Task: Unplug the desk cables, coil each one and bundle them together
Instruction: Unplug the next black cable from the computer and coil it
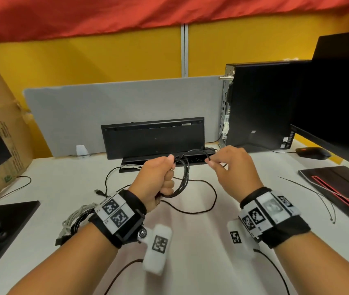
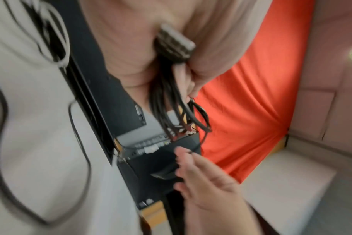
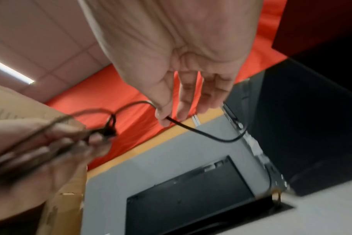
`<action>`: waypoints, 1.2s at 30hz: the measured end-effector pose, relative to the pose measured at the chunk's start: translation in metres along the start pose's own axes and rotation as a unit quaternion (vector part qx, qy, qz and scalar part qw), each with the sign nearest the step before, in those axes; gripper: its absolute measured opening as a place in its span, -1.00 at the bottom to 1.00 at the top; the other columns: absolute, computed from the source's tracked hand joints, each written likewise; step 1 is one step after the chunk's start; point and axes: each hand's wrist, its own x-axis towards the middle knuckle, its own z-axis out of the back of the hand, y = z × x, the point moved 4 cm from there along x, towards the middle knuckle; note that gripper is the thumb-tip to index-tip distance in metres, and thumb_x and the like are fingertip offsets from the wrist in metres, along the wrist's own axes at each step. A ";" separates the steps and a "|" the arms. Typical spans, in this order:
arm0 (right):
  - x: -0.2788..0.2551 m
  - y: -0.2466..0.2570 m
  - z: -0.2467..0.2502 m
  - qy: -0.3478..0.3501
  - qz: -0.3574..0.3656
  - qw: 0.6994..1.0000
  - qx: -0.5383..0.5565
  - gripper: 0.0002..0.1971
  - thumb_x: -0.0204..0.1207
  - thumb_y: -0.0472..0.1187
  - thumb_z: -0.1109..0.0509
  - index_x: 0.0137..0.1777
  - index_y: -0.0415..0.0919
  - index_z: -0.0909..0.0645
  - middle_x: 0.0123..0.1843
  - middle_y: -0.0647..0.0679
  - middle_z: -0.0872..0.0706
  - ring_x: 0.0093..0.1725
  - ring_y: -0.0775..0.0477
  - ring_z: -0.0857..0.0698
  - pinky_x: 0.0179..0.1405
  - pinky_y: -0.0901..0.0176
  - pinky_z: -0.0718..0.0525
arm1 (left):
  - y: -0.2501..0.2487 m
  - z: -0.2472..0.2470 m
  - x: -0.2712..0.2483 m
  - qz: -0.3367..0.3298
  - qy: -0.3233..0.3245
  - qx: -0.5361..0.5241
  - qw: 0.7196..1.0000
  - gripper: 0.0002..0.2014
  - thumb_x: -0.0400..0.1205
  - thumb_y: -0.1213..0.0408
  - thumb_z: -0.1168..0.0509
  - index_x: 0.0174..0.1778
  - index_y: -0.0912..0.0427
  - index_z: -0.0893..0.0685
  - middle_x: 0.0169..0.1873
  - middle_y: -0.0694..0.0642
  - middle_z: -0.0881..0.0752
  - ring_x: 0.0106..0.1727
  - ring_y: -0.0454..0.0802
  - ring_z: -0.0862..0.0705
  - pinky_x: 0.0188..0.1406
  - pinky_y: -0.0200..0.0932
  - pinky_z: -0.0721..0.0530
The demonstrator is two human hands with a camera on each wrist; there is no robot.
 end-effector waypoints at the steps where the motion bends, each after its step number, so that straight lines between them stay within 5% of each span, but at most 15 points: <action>1: -0.002 -0.001 -0.004 0.001 0.003 1.000 0.001 -0.74 0.59 -0.18 -0.41 -0.26 -0.32 -0.76 -0.27 -0.16 -0.75 -0.19 -0.07 -0.67 -0.13 0.38 -0.42 | -0.002 -0.005 -0.003 0.005 0.019 -0.047 0.999 -0.71 0.78 0.13 -0.13 -0.26 0.12 -0.45 -0.54 -0.05 -0.20 -0.62 -0.18 -0.15 -0.77 -0.36 -0.20; 5: -0.010 0.010 -0.016 -0.004 0.000 0.999 0.052 -0.72 0.52 -0.25 -0.44 -0.43 -0.27 -0.67 -0.52 -0.05 -0.61 -0.43 0.05 -0.55 -0.39 0.46 -0.43 | -0.006 -0.027 -0.007 0.018 0.057 -0.152 0.986 -0.70 0.79 0.11 -0.09 -0.24 0.13 -0.44 -0.57 -0.08 -0.18 -0.65 -0.22 -0.13 -0.78 -0.39 -0.17; 7: -0.013 0.013 -0.021 0.008 -0.047 0.985 0.167 -0.77 0.49 -0.34 -0.45 -0.42 -0.31 -0.71 -0.51 -0.14 -0.67 -0.46 0.01 -0.62 -0.36 0.26 -0.60 | -0.006 -0.033 -0.007 0.009 0.058 -0.171 0.984 -0.69 0.80 0.12 -0.07 -0.25 0.14 -0.43 -0.59 -0.08 -0.19 -0.67 -0.23 -0.14 -0.79 -0.39 -0.17; 12: -0.020 0.025 -0.026 0.109 -0.179 0.832 0.513 -0.82 0.50 -0.53 -0.32 -0.14 -0.47 -0.78 -0.19 -0.31 -0.80 -0.18 -0.23 -0.80 -0.10 -0.01 -0.79 | -0.008 -0.034 -0.005 -0.031 0.029 -0.158 0.987 -0.68 0.80 0.15 -0.06 -0.26 0.16 -0.41 -0.58 -0.02 -0.16 -0.65 -0.20 -0.12 -0.76 -0.38 -0.15; 15: -0.024 0.029 -0.023 0.147 -0.223 0.741 0.616 -0.74 0.52 -0.43 -0.22 0.03 -0.61 -0.66 -0.09 -0.37 -0.74 -0.08 -0.24 -0.73 0.02 -0.08 -0.78 | -0.009 -0.031 -0.005 -0.066 -0.004 -0.104 0.992 -0.69 0.80 0.16 -0.08 -0.27 0.16 -0.41 -0.54 0.03 -0.17 -0.60 -0.15 -0.12 -0.69 -0.34 -0.11; 21: -0.025 0.033 -0.022 0.140 -0.253 0.838 0.463 -0.83 0.59 -0.27 -0.40 -0.05 -0.38 -0.77 -0.15 -0.15 -0.75 -0.08 -0.07 -0.69 -0.05 0.07 -0.63 | -0.009 -0.033 -0.004 -0.108 -0.033 0.005 0.994 -0.71 0.78 0.16 -0.10 -0.25 0.17 -0.43 -0.52 0.03 -0.27 -0.57 -0.12 -0.19 -0.61 -0.25 -0.20; 24: -0.026 0.036 -0.021 0.171 -0.262 0.832 0.458 -0.79 0.64 -0.25 -0.34 -0.17 -0.20 -0.77 -0.19 -0.07 -0.75 -0.07 -0.06 -0.66 -0.06 0.05 -0.51 | -0.009 -0.032 -0.001 -0.126 -0.046 0.042 0.990 -0.70 0.77 0.16 -0.11 -0.26 0.19 -0.48 -0.51 0.06 -0.32 -0.57 -0.12 -0.24 -0.61 -0.26 -0.23; 27: -0.029 0.042 -0.021 0.214 -0.280 0.778 0.519 -0.73 0.67 -0.20 -0.25 -0.24 -0.18 -0.66 -0.27 -0.05 -0.70 -0.15 -0.08 -0.67 -0.16 0.08 -0.45 | -0.010 -0.031 0.000 -0.157 -0.036 0.091 0.983 -0.68 0.78 0.17 -0.10 -0.27 0.19 -0.51 -0.51 0.06 -0.43 -0.60 -0.15 -0.31 -0.66 -0.29 -0.32; 29: -0.028 0.043 -0.021 0.210 -0.279 0.778 0.523 -0.76 0.64 -0.16 -0.30 -0.23 -0.21 -0.66 -0.31 -0.03 -0.65 -0.18 -0.09 -0.67 -0.20 0.10 -0.49 | -0.012 -0.031 0.000 -0.187 -0.028 0.143 0.971 -0.68 0.78 0.17 -0.10 -0.29 0.16 -0.51 -0.54 0.00 -0.48 -0.60 -0.16 -0.36 -0.66 -0.29 -0.38; 32: -0.024 0.042 -0.020 0.189 -0.216 0.861 0.419 -0.79 0.59 -0.24 -0.39 -0.07 -0.44 -0.70 -0.16 -0.25 -0.80 -0.07 -0.24 -0.78 -0.07 -0.01 -0.72 | -0.015 -0.030 -0.002 -0.215 -0.039 0.198 0.956 -0.68 0.78 0.16 -0.11 -0.28 0.16 -0.50 -0.50 0.04 -0.48 -0.55 -0.11 -0.40 -0.63 -0.26 -0.44; 36: -0.023 0.044 -0.017 0.155 -0.140 0.939 0.272 -0.84 0.58 -0.29 -0.36 -0.16 -0.34 -0.72 -0.18 -0.23 -0.82 -0.18 -0.09 -0.84 -0.04 -0.09 -0.81 | -0.017 -0.030 -0.003 -0.222 -0.054 0.210 0.951 -0.70 0.79 0.18 -0.08 -0.24 0.18 -0.50 -0.44 0.19 -0.49 -0.52 -0.06 -0.43 -0.56 -0.20 -0.49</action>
